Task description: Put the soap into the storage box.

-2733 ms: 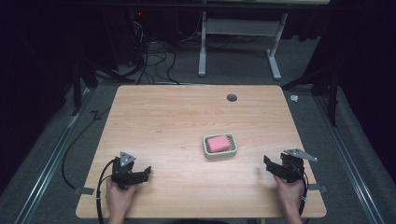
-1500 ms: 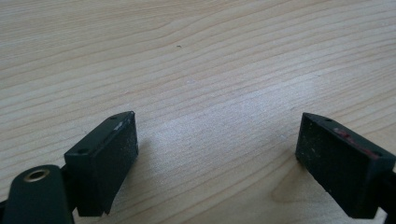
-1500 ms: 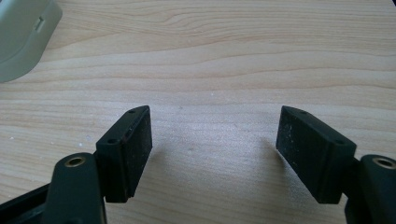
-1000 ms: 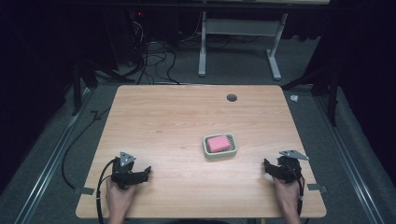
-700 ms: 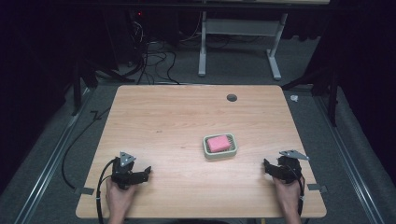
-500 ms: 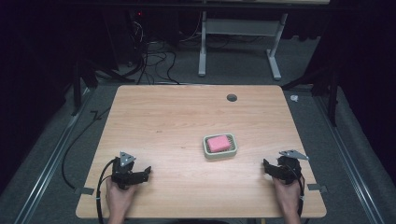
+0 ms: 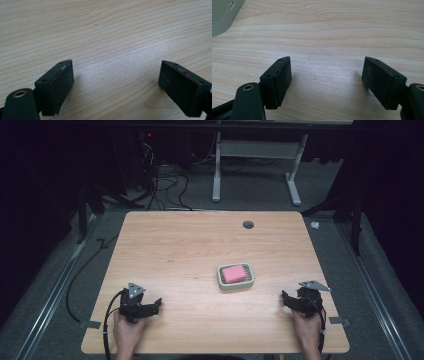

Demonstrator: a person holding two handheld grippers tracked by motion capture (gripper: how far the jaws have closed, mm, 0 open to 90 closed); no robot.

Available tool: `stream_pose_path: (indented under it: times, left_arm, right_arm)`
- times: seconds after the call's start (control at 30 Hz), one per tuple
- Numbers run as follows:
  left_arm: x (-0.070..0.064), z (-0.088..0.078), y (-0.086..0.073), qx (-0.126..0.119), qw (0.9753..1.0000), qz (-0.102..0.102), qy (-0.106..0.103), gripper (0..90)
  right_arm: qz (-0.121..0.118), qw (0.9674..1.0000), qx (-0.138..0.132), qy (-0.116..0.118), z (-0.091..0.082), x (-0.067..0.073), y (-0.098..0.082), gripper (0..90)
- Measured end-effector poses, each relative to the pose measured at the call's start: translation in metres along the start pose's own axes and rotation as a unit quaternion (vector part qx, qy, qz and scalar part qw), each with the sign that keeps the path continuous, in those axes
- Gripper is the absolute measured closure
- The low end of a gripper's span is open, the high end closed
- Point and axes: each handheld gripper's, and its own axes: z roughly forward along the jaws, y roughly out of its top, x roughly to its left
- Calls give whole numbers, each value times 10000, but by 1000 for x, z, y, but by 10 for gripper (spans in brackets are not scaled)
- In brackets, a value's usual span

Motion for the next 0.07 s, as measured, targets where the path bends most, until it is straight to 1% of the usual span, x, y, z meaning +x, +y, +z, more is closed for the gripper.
stream_pose_path:
  times: [0.07]
  left_arm:
    - [0,0,0,1,10000,2,0,134]
  right_arm:
    - [2,10000,0,0,0,0,0,247]
